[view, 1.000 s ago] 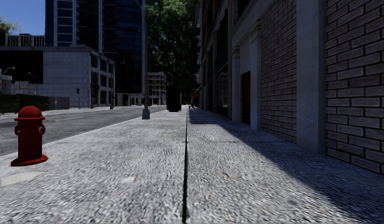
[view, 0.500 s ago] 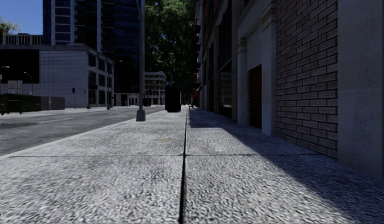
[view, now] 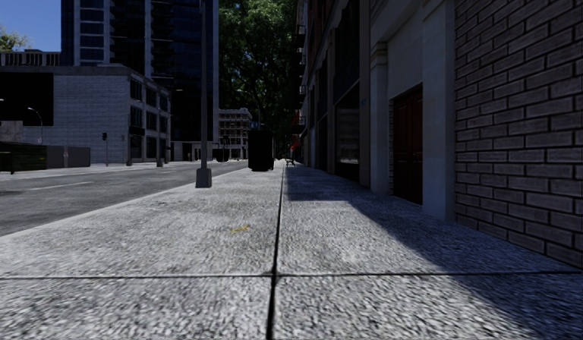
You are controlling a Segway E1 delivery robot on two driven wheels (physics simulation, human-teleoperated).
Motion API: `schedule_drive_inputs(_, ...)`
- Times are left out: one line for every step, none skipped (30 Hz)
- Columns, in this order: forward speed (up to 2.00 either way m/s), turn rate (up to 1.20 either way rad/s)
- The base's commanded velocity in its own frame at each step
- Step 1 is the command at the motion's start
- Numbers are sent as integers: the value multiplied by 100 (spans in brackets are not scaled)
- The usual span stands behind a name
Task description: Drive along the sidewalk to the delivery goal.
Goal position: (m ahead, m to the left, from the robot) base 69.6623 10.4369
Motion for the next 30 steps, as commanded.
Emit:
schedule_drive_inputs(200,0)
schedule_drive_inputs(200,0)
schedule_drive_inputs(200,0)
schedule_drive_inputs(200,0)
schedule_drive_inputs(200,0)
schedule_drive_inputs(200,0)
schedule_drive_inputs(200,0)
schedule_drive_inputs(200,0)
schedule_drive_inputs(200,0)
schedule_drive_inputs(200,0)
schedule_drive_inputs(200,0)
schedule_drive_inputs(200,0)
schedule_drive_inputs(200,0)
schedule_drive_inputs(200,0)
schedule_drive_inputs(200,0)
schedule_drive_inputs(200,0)
schedule_drive_inputs(200,0)
schedule_drive_inputs(200,0)
schedule_drive_inputs(200,0)
schedule_drive_inputs(200,0)
schedule_drive_inputs(200,0)
schedule_drive_inputs(200,0)
schedule_drive_inputs(200,0)
schedule_drive_inputs(200,0)
schedule_drive_inputs(200,0)
schedule_drive_inputs(200,0)
schedule_drive_inputs(200,0)
schedule_drive_inputs(200,0)
schedule_drive_inputs(200,0)
schedule_drive_inputs(200,0)
